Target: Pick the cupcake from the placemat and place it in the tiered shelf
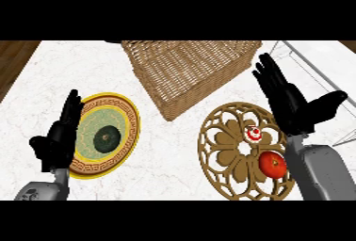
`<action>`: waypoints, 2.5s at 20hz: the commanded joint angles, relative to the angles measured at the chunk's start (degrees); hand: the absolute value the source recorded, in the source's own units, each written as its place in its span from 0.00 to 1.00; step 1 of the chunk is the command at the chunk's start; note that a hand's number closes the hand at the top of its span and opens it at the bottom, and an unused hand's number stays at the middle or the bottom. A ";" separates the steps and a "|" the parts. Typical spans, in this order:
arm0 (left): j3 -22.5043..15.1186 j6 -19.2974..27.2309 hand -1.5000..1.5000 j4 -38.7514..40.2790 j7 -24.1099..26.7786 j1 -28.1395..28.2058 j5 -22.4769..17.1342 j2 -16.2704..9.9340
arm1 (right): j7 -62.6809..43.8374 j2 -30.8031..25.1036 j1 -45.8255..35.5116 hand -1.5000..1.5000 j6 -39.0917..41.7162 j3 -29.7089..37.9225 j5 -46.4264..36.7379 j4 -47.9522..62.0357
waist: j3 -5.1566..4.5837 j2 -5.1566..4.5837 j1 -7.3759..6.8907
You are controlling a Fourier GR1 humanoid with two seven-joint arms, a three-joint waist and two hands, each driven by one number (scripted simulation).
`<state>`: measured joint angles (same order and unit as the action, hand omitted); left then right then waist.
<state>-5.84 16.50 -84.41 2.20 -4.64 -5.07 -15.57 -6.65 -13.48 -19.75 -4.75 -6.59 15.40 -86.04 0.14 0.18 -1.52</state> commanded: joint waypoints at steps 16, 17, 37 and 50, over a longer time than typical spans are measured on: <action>4.28 -9.26 0.50 -2.13 -14.30 -8.51 -7.75 -3.42 | 1.52 -7.82 12.58 0.00 -5.15 18.20 1.59 -12.05 | -0.15 -0.01 2.18; 5.19 -10.98 0.50 -2.98 -14.13 -7.98 -9.74 -3.46 | 0.29 -8.35 13.68 0.00 -4.47 17.44 1.07 -13.77 | -0.16 0.00 2.07; 4.81 -12.03 0.50 -0.30 -12.89 -10.52 -7.91 -3.16 | -61.36 -24.84 -9.75 0.00 12.37 -16.85 -28.40 -18.89 | -0.26 -0.33 -0.03; 4.64 -11.90 0.50 -0.82 -12.33 -8.55 -6.60 -1.54 | -69.77 -16.36 -14.31 0.00 18.95 -24.89 -32.47 -7.07 | -0.22 -0.07 0.96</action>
<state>-0.86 5.11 -84.41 -10.36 -14.47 -11.99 -17.31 -64.68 -32.56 -32.04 9.80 -29.62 -16.04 -94.42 -0.10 0.00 -0.66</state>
